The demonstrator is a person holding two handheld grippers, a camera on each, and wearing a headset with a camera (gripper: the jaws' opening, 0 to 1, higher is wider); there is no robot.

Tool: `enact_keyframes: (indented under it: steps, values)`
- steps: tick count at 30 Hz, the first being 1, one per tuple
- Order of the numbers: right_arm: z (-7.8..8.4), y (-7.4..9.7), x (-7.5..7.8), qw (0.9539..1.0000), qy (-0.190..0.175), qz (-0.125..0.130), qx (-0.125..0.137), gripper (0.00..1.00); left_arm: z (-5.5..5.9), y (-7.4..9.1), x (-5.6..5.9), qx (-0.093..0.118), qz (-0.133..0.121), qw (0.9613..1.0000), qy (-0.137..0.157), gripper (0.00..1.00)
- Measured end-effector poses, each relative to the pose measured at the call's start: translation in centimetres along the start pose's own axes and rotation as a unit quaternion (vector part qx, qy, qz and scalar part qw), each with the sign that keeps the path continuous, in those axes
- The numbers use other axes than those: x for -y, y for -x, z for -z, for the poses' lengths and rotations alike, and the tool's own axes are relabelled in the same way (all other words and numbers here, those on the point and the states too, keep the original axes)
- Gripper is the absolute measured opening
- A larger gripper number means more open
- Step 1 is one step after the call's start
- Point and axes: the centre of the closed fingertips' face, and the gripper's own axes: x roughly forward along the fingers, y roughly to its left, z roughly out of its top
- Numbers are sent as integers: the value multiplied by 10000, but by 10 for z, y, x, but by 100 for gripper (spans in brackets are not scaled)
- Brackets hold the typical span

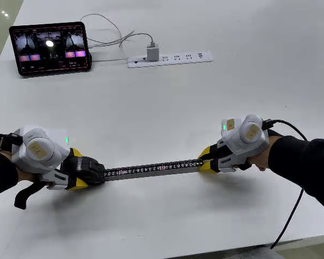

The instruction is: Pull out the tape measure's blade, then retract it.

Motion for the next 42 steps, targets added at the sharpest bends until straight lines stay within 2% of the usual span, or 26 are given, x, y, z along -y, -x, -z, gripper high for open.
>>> enact_keyframes:
  steps: [12, 20, 24, 42]
  values:
    - [1, -1, 1, 9999, 45, -27, -85, 9, 0, 0, 0, 11, 34, 10000, 9, 33]
    - [1, -1, 1, 9995, 166, -67, -258, 10, -1, 0, -1, 13, 71, 10000, -12, 33]
    - [1, -1, 1, 9994, 110, -82, -315, 10, -1, 0, -1, 13, 80, 10000, 0, 33]
    - [2, -3, 3, 9972, 419, -97, -604, 11, -1, 0, -2, -36, 108, 9999, 3, 34]
